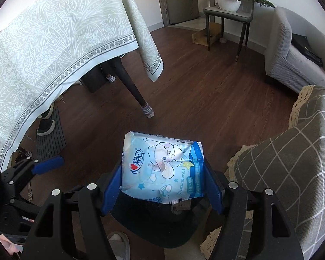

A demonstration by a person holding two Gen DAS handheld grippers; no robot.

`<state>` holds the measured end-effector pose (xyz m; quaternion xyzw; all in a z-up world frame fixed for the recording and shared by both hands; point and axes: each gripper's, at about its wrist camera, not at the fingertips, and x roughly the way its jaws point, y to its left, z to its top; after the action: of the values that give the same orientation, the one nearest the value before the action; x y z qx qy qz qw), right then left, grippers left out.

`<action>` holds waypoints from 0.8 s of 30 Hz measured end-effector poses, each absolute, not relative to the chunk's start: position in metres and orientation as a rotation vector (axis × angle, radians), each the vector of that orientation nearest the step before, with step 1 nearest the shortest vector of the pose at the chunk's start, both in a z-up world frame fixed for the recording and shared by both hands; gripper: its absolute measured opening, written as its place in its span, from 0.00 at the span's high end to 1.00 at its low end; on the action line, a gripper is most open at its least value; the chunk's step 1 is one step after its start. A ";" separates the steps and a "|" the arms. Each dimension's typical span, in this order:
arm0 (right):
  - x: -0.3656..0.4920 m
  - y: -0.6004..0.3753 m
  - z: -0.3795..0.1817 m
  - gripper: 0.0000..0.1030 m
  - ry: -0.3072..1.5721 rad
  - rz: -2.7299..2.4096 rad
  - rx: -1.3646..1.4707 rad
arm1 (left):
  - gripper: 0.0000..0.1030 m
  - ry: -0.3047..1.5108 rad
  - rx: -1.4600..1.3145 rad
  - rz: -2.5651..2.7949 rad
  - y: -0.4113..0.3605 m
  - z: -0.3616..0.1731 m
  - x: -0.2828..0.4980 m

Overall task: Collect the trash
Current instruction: 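Open the left tool to drop the snack bag into the bin, then open the right tool to drop the wipes pack into the bin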

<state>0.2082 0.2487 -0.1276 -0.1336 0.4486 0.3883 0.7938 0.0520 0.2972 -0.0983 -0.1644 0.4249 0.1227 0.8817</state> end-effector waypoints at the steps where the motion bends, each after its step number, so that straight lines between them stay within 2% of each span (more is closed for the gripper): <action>1: 0.208 0.251 -0.132 0.33 0.971 0.835 -0.292 | 0.20 0.878 -0.332 0.262 0.296 -0.095 0.050; 11: 0.210 0.266 -0.189 0.33 1.072 0.807 -0.385 | 0.32 0.817 -0.270 0.277 0.295 -0.064 0.035; 24: 0.204 0.277 -0.237 0.32 1.155 0.783 -0.496 | 0.59 0.756 -0.237 0.226 0.279 -0.023 0.018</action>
<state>0.2041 0.2771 -0.2368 -0.2257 0.5260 0.3569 0.7382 0.0183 0.2787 -0.0231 -0.1150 0.3676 0.1100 0.9163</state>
